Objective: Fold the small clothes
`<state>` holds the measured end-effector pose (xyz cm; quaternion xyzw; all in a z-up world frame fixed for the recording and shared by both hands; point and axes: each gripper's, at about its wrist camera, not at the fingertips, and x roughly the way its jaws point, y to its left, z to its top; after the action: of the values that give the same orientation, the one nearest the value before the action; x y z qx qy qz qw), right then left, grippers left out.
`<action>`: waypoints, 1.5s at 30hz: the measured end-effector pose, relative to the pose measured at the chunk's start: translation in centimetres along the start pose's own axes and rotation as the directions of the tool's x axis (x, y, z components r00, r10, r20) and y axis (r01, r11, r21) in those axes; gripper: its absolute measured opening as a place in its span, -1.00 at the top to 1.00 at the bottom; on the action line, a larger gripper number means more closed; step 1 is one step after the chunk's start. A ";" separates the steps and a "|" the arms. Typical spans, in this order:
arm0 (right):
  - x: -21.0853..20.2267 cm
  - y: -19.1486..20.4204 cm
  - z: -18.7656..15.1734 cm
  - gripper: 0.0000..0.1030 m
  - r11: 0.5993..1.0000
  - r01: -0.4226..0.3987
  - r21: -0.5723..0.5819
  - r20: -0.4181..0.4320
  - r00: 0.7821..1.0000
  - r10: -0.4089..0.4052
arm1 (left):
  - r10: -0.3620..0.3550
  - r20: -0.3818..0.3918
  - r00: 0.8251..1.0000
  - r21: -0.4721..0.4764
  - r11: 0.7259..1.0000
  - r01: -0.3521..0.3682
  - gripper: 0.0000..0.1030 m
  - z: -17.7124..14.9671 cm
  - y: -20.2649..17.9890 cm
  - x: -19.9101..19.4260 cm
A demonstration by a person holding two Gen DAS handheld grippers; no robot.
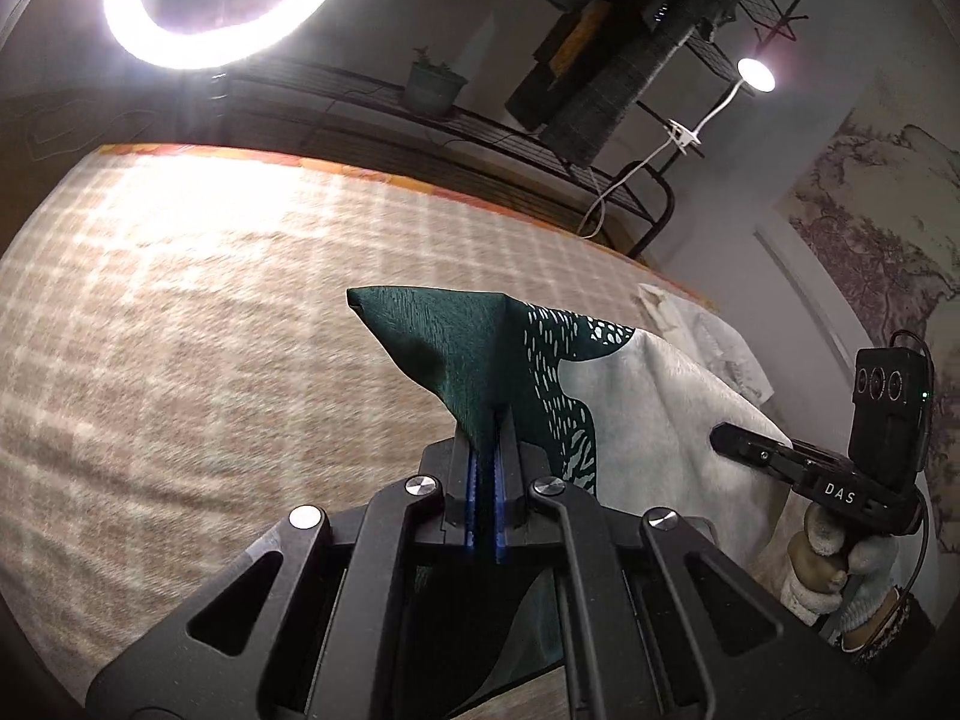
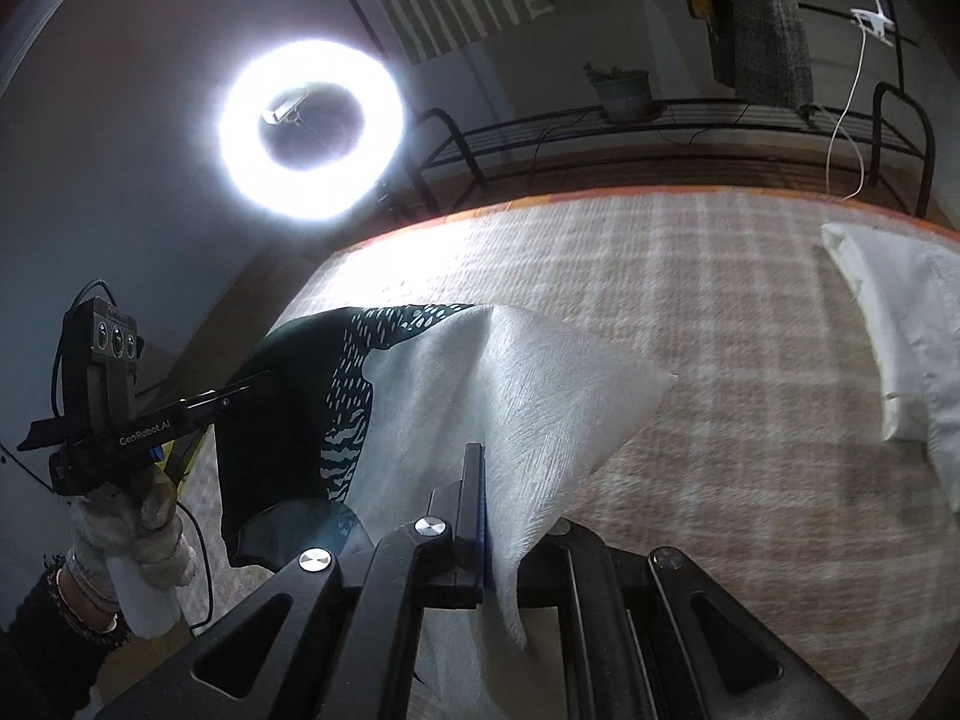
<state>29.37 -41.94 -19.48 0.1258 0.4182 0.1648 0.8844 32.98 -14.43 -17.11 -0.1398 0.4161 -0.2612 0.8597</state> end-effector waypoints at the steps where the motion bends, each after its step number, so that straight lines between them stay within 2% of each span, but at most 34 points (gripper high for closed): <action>1: -0.6 -0.4 0.1 0.99 1.000 0.009 -0.004 0.006 1.000 -0.009 | -0.008 -0.002 1.000 0.008 1.000 0.008 0.97 0.3 -0.7 0.4; 13: -8.8 -9.1 2.9 0.99 0.987 0.161 -0.006 0.078 0.984 -0.160 | -0.120 -0.032 0.992 0.132 0.984 0.123 0.97 4.6 -14.0 8.8; 20: -12.9 -16.4 4.7 0.99 0.963 0.270 0.012 0.107 0.957 -0.269 | -0.204 -0.047 0.978 0.158 0.965 0.209 0.98 6.7 -22.3 15.3; 27: -15.8 -23.7 7.0 0.99 0.919 0.395 -0.010 0.122 0.912 -0.391 | -0.241 -0.059 0.969 0.183 0.951 0.248 0.98 7.3 -29.3 22.0; 34: -16.6 -29.7 8.2 0.99 0.908 0.418 0.032 0.141 0.898 -0.418 | -0.216 -0.089 0.972 0.193 0.954 0.230 0.98 6.7 -32.1 27.3; 39: -15.2 -32.1 8.0 0.99 0.913 0.407 0.030 0.118 0.906 -0.408 | -0.183 -0.104 0.978 0.204 0.958 0.201 0.97 6.1 -32.1 29.2; 45: -13.2 -33.7 7.5 0.99 0.915 0.402 0.037 0.091 0.910 -0.404 | -0.096 -0.078 0.992 0.250 0.962 0.113 0.97 5.9 -32.3 30.0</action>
<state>33.66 -78.64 -17.77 0.0525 0.3934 -0.0312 0.9173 42.42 -57.90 -17.94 -0.0417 0.3988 -0.3618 0.8416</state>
